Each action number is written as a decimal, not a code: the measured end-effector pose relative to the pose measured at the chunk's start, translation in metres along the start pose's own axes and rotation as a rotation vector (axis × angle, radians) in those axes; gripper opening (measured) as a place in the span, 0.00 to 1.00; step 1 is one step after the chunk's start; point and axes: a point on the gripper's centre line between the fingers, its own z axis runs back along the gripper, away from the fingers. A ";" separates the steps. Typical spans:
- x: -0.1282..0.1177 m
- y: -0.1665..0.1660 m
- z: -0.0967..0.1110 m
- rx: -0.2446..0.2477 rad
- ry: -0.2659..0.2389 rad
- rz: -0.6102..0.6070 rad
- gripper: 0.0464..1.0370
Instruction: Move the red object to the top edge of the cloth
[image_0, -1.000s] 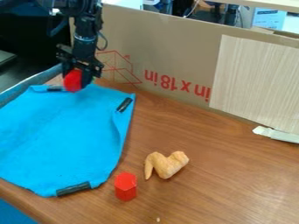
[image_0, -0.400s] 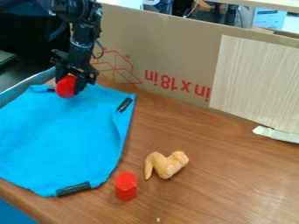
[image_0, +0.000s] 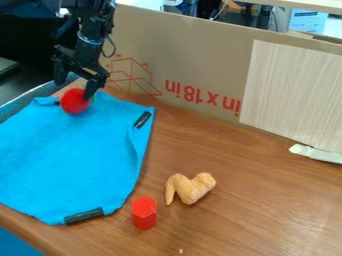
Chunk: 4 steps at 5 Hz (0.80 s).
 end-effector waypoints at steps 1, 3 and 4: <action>0.000 -0.003 0.000 -0.018 -0.002 -0.008 0.96; -0.004 -0.012 0.032 -0.147 -0.072 -0.051 0.96; -0.009 -0.016 0.067 -0.257 -0.142 -0.086 0.96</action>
